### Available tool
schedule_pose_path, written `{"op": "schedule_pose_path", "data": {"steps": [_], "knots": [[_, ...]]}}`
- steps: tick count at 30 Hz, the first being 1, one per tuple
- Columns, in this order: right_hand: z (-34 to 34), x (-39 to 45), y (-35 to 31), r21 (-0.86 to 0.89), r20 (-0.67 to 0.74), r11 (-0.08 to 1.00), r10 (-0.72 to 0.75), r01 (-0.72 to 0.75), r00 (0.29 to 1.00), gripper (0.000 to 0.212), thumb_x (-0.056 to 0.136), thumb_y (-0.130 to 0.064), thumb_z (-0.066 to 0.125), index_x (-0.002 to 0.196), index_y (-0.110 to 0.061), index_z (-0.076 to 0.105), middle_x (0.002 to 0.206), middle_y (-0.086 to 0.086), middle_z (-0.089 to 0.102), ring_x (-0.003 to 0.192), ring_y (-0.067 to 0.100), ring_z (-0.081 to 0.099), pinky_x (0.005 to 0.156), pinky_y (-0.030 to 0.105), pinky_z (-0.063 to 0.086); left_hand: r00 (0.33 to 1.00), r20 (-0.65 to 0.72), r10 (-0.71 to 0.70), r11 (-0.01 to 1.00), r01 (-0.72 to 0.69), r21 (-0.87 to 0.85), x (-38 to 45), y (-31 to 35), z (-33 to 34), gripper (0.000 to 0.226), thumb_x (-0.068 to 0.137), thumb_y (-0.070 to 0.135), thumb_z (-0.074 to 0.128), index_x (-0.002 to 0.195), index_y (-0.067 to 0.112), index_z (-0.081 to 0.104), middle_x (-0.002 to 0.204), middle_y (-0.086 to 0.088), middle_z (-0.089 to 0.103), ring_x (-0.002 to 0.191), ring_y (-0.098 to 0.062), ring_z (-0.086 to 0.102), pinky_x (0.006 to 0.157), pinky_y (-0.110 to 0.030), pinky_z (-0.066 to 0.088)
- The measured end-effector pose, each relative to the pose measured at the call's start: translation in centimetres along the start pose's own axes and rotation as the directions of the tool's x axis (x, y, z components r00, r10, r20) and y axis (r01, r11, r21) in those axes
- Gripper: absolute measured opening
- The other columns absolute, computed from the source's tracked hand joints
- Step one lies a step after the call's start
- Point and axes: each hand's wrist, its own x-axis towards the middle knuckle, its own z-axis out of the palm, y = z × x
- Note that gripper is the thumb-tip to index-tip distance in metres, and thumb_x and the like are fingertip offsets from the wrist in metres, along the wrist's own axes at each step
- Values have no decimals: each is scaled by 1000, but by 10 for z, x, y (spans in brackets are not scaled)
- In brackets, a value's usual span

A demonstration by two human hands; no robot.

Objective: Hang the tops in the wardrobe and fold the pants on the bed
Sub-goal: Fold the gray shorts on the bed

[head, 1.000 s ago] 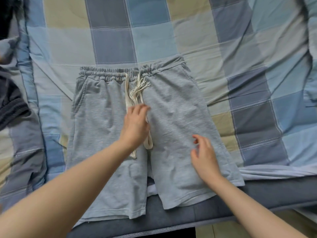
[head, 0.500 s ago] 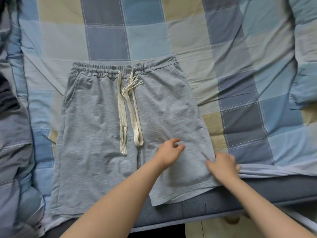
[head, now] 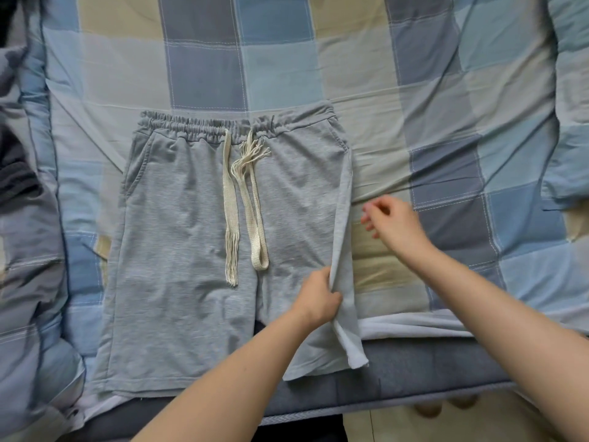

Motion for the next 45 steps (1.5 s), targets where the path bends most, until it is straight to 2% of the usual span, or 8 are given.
{"op": "schedule_pose_path", "data": {"steps": [6, 9, 12, 18, 25, 32, 39, 45], "knots": [[36, 97, -47, 146, 54, 966, 210, -215, 976, 42, 92, -39, 57, 111, -2, 62, 101, 13, 66, 92, 29, 65, 87, 46, 55, 999, 26, 46, 998, -46, 35, -11, -29, -6, 45, 87, 0, 50, 127, 19, 59, 119, 2, 66, 112, -16, 60, 97, -29, 48], [49, 115, -63, 219, 6, 953, 214, -210, 977, 23, 90, -34, 61, 93, -12, 60, 93, 8, 63, 78, 22, 63, 68, 32, 57, 998, 30, 48, 999, -48, 1, -18, -38, -21, 40, 87, 2, 52, 120, 22, 63, 113, 7, 67, 106, -9, 60, 83, -13, 45], [59, 118, -82, 201, -62, 964, 192, -176, 979, 9, 88, -19, 59, 81, -13, 58, 82, 5, 59, 66, 16, 58, 49, 18, 48, 998, 52, 43, 997, -39, -72, -34, -48, -42, 31, 88, 3, 56, 115, 16, 66, 112, 1, 69, 106, -13, 63, 89, -23, 50], [97, 93, -148, 134, -122, 991, 25, -8, 992, 38, 83, -21, 55, 118, -7, 54, 117, 13, 63, 107, 32, 61, 92, 47, 52, 1000, 26, 9, 986, -5, -166, -88, -88, -106, 16, 92, 1, 57, 98, 12, 66, 103, -4, 71, 91, -7, 61, 86, -29, 50], [194, 62, -218, -93, -81, 977, -197, 190, 977, 14, 89, -31, 56, 85, -17, 54, 100, 13, 65, 102, 31, 61, 81, 35, 46, 947, -271, -170, 984, 151, -91, -145, -181, -189, 13, 92, 17, 63, 80, 15, 67, 70, -1, 63, 69, -15, 56, 65, -29, 41], [288, 44, -268, -229, 47, 930, -283, 286, 958, 34, 91, -24, 53, 60, -17, 42, 94, 22, 69, 91, 40, 66, 76, 48, 52, 803, -543, -246, 968, 237, -88, -176, -250, -230, 16, 87, 17, 70, 72, 22, 66, 67, 7, 69, 70, -2, 64, 57, -14, 41], [331, 49, -291, -376, 44, 899, -226, 226, 973, 30, 89, -15, 46, 102, 4, 65, 102, 23, 68, 86, 39, 67, 79, 47, 57, 700, -671, -244, 966, 236, -105, -179, -273, -238, 22, 91, 15, 63, 70, 21, 58, 61, 9, 59, 60, -3, 53, 49, -14, 32], [344, 50, -281, -374, 219, 900, -151, 226, 964, 21, 89, -11, 47, 88, 0, 65, 94, 25, 69, 83, 37, 68, 78, 49, 58, 720, -628, -295, 945, 318, -78, -173, -278, -238, 12, 91, 8, 56, 81, 13, 56, 75, 0, 60, 67, -17, 52, 58, -33, 36]]}}
